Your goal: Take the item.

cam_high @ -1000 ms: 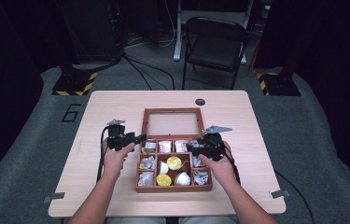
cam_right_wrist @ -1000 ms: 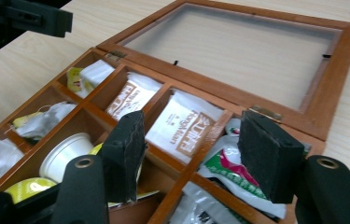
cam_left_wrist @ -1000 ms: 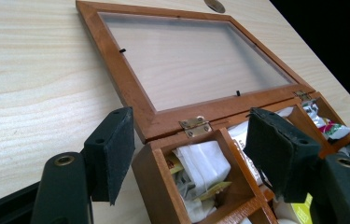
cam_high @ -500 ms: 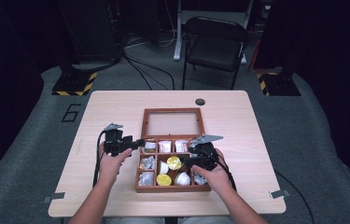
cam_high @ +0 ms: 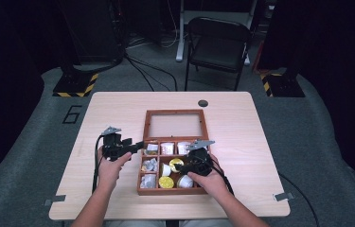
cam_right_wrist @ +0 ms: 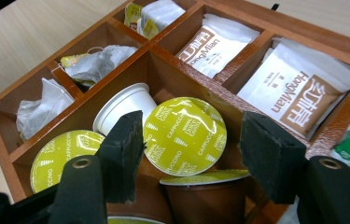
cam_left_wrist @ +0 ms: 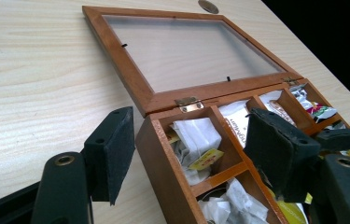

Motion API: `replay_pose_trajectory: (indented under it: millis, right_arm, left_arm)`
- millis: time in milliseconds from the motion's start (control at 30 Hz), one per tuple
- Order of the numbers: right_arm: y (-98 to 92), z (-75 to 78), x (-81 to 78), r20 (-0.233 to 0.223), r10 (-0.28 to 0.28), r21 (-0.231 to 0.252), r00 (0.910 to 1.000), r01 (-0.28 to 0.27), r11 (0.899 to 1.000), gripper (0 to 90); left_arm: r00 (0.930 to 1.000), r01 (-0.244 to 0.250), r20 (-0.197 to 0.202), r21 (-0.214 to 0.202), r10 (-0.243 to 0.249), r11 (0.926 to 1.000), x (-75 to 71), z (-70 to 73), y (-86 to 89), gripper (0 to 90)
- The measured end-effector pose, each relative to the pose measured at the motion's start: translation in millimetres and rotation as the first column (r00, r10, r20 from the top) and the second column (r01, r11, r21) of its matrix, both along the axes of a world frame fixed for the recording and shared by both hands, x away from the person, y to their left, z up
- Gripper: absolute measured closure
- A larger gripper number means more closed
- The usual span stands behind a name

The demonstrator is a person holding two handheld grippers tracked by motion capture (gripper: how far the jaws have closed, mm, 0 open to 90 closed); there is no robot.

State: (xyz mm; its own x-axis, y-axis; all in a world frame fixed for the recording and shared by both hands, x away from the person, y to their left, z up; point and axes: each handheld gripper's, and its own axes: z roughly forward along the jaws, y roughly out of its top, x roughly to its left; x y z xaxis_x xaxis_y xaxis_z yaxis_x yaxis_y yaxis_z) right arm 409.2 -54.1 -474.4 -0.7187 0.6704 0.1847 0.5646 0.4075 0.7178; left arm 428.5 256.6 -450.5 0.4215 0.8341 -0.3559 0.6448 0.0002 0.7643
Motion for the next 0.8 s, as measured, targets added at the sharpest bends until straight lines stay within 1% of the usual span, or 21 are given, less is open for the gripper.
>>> replay_pose_trajectory:
  millis: [100,200,300,367,433,467,500,533,567,600,633,700,733,767,800]
  right_arm:
    - [2.3,-1.9,1.9,0.004,0.008,-0.010,1.0000,-0.008,1.000,38.8]
    - [5.6,-4.7,3.7,-0.013,0.005,-0.030,0.9999,-0.006,1.000,38.0]
    - [7.9,-7.0,5.1,-0.025,0.021,-0.051,0.9995,-0.023,0.998,36.8]
    - [9.1,-6.9,5.4,-0.028,0.022,-0.042,0.9994,-0.023,0.999,36.8]
    - [9.7,-7.2,5.9,-0.027,0.030,-0.045,0.9992,-0.031,0.998,36.7]
    - [10.5,-7.6,6.3,-0.025,0.031,-0.046,0.9992,-0.032,0.998,36.7]
    - [11.4,-7.3,6.2,-0.039,0.029,-0.046,0.9988,-0.031,0.998,36.5]
    - [11.4,-7.3,6.2,-0.039,0.029,-0.046,0.9988,-0.031,0.998,36.5]
    - [12.0,-8.0,7.0,-0.044,0.031,-0.051,0.9986,-0.033,0.998,35.9]
    - [12.3,-8.3,7.5,-0.043,0.032,-0.054,0.9986,-0.035,0.998,35.6]
    - [12.9,-7.8,7.0,-0.060,0.029,-0.061,0.9978,-0.033,0.998,35.4]
    - [13.4,-8.1,7.3,-0.056,0.031,-0.063,0.9980,-0.035,0.997,35.2]
    - [14.8,-8.7,8.0,-0.059,0.036,-0.079,0.9976,-0.040,0.996,33.8]
    - [14.8,-8.7,8.0,-0.059,0.036,-0.079,0.9976,-0.040,0.996,33.8]
    - [15.4,-9.3,8.5,-0.063,0.041,-0.083,0.9972,-0.046,0.996,33.5]
  left_arm:
    - [1.0000,-0.001,0.000,-0.004,0.001,1.0000,-1.3,0.3,1.1,32.8]
    - [0.9999,-0.014,0.003,-0.015,0.014,0.9998,-3.0,1.1,2.6,32.9]
    - [0.9996,-0.023,0.019,-0.019,0.023,0.9996,-4.9,3.1,5.5,33.1]
    - [0.9994,-0.023,0.026,-0.019,0.024,0.9995,-6.0,4.1,6.4,33.2]
    - [0.9993,-0.026,0.027,-0.022,0.027,0.9994,-6.9,5.0,6.7,33.2]
    - [0.9989,-0.027,0.038,-0.015,0.028,0.9995,-7.1,5.3,7.3,33.4]
    - [0.9989,-0.028,0.036,-0.019,0.029,0.9994,-7.6,5.7,7.4,33.4]
    - [0.9990,-0.029,0.034,-0.022,0.030,0.9993,-8.2,6.1,7.6,33.4]
    - [0.9988,-0.029,0.039,-0.015,0.029,0.9995,-8.5,6.3,8.7,33.5]
    - [0.9988,-0.032,0.037,-0.022,0.033,0.9992,-8.9,6.2,8.6,33.5]
    - [0.9986,-0.033,0.041,-0.017,0.033,0.9993,-8.8,6.0,9.2,33.5]
    - [0.9986,-0.035,0.040,-0.018,0.036,0.9992,-9.1,6.0,9.4,33.6]
    - [0.9986,-0.036,0.038,-0.021,0.037,0.9991,-9.6,6.2,9.7,33.7]
    - [0.9986,-0.036,0.038,-0.020,0.037,0.9991,-9.9,6.4,10.0,33.7]
    - [0.9981,-0.039,0.046,-0.019,0.039,0.9991,-9.8,6.4,10.4,33.8]
